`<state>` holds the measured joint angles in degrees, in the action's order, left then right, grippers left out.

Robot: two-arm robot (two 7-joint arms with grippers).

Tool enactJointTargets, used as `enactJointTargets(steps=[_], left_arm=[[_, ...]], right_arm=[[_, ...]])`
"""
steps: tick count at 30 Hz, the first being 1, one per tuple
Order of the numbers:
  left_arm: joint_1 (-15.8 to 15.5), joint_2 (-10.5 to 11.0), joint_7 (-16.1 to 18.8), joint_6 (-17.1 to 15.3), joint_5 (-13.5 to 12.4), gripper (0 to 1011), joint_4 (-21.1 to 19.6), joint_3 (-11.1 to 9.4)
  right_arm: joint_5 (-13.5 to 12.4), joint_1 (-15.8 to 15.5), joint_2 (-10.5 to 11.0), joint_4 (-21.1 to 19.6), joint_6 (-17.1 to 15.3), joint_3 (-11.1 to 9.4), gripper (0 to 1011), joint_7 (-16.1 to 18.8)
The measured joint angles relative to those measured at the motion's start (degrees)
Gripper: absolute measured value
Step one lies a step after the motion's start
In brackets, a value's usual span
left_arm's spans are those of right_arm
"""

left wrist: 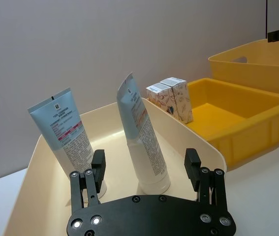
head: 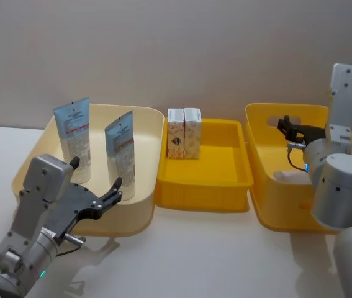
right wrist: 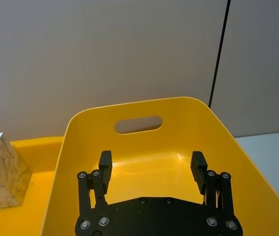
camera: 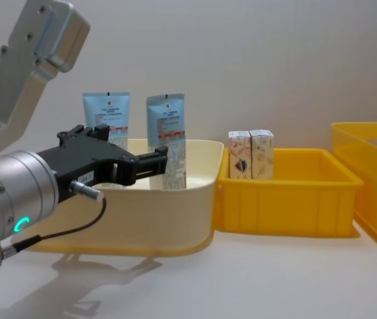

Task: Bimanual collaborative sorting of washing and personal care products

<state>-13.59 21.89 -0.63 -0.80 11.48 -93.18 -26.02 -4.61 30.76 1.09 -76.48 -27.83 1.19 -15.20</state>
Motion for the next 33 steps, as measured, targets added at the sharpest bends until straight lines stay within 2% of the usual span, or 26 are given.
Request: enactJointTargets(steps=[2,9,16,27,33], left_arm=[[0.00,0.00,0.00,0.00,0.00,1003,0.00,0.00],[0.00,0.00,0.00,0.00,0.00,1003,0.00,-0.01],[0.00,0.00,0.00,0.00,0.00,1003,0.00,0.00],[0.00,0.00,0.00,0.00,0.00,1003,0.00,-0.01],[0.00,0.00,0.00,0.00,0.00,1003,0.00,0.00]], right_arm=[[0.08,0.13,-0.01,0.35,-0.21,-0.10,1001,-0.16],[0.25,0.29,-0.06,0.84,-0.46,-0.36,1001,-0.39],[0.26,-0.23,-0.06,-0.57,0.14,-0.76,1001,-0.10],[-1.09,-1.36,0.91,-6.46,2.37,-2.66,1001,2.43],[-3.25,-2.11,2.45,-9.90,2.80,-4.72,1001,6.00]])
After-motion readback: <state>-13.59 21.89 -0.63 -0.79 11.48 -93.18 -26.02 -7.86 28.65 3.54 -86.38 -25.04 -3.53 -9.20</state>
